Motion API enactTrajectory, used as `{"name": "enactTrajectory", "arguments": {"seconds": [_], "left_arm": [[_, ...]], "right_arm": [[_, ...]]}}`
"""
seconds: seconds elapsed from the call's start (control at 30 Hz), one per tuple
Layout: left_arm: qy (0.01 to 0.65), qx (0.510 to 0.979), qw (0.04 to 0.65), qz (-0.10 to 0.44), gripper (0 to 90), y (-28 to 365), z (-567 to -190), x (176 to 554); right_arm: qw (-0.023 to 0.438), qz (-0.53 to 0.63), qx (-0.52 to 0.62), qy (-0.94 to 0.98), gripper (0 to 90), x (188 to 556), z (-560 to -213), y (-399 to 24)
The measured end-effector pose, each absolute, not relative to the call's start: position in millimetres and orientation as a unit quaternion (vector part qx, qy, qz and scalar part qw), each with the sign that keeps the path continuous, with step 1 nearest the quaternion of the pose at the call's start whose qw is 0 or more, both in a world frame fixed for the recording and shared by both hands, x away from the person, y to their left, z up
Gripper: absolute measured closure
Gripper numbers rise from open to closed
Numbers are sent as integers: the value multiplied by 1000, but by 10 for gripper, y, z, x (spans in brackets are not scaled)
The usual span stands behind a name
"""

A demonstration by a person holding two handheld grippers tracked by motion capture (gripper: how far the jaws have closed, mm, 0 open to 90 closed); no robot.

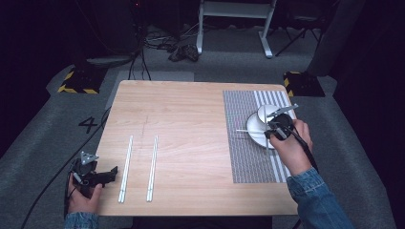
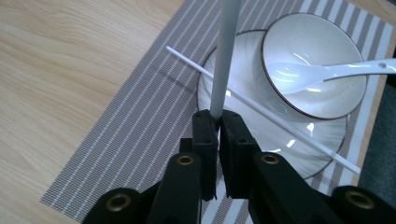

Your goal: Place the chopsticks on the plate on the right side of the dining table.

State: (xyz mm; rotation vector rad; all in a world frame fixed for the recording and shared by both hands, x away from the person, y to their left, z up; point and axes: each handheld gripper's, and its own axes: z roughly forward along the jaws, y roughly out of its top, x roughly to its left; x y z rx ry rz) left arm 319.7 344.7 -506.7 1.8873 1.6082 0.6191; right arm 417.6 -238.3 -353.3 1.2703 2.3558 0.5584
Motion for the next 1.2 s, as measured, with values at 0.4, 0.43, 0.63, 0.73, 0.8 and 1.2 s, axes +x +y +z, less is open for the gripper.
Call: {"name": "enactTrajectory", "arguments": {"seconds": [0.4,0.43,0.63,0.73,0.8,1.2], "left_arm": [[603,707,289,232,0,3447,-5067,3197],[602,707,289,232,1,3447,-5068,3197],[603,707,289,232,0,3447,-5067,3196],[603,707,289,232,1,3446,-5067,3196],[602,707,289,232,1,3447,-5067,3197],[603,707,289,232,1,3446,-5068,3196]], "right_arm": [[199,170,490,831,857,4313,-3692,-2645],[198,169,492,831,857,4324,-3690,-2650],[199,159,496,830,857,4427,-3727,-2649],[195,152,497,832,857,4487,-3754,-2621],[194,142,497,834,857,4538,-3786,-2587],[167,97,505,841,857,4838,-4055,-2450]]}}
